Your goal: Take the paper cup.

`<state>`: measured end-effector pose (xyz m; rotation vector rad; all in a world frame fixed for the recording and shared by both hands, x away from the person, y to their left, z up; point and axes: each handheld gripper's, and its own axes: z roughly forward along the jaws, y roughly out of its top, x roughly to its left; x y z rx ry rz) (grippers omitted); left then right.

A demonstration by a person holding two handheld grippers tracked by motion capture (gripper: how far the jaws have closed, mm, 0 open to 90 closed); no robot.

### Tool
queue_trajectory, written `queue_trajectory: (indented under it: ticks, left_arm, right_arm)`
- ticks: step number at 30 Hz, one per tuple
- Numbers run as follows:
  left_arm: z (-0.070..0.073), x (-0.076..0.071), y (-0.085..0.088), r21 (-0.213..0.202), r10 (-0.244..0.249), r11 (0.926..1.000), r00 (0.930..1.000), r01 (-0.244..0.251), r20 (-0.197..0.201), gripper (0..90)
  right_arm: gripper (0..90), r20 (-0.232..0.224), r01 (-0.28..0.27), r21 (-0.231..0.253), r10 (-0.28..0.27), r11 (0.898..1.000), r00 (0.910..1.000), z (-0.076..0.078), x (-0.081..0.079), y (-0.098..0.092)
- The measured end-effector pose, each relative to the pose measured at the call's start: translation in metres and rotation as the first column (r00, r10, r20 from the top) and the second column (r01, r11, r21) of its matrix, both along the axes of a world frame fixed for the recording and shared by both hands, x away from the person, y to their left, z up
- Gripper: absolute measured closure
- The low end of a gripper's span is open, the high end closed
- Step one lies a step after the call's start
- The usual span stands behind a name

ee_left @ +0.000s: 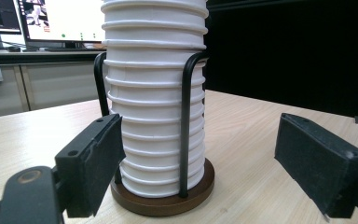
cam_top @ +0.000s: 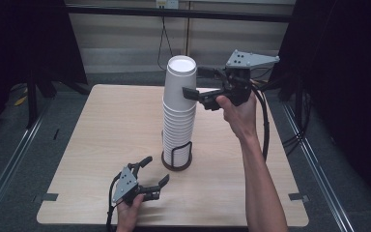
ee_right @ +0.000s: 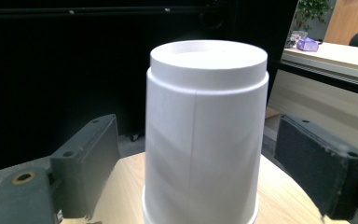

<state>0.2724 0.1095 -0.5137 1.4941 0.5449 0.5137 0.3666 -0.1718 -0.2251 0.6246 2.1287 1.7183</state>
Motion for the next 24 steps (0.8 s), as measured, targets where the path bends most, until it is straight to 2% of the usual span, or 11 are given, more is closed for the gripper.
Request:
queue_trajectory:
  ticks: [5,10,13,14,24]
  left_arm:
    - [0.0,0.0,0.0,-0.001,-0.001,1.0,1.0,0.001,-0.001,15.3]
    - [0.0,0.0,0.0,-0.001,-0.001,1.0,1.0,0.001,0.0,15.3]
    - [0.0,0.0,0.0,-0.001,-0.002,1.0,1.0,0.002,0.001,15.3]
    - [0.0,0.0,0.0,-0.001,-0.003,1.0,1.0,0.003,0.001,15.3]
    - [0.0,0.0,0.0,-0.002,-0.003,1.0,1.0,0.003,0.001,15.3]
  right_arm:
    - [13.6,-0.012,-0.006,-0.008,0.006,1.0,0.9999,0.001,0.005,0.008]
    - [13.7,-0.046,-0.012,-0.013,0.011,1.0,0.9989,-0.001,0.019,0.018]
    - [14.8,-0.047,-0.017,-0.014,0.016,1.0,0.9988,-0.003,0.021,0.021]
    - [18.3,-0.04,-0.019,0.004,0.019,1.0,0.999,-0.004,0.022,0.022]
    - [18.1,-0.046,-0.022,0.002,0.022,1.0,0.9987,-0.004,0.025,0.026]
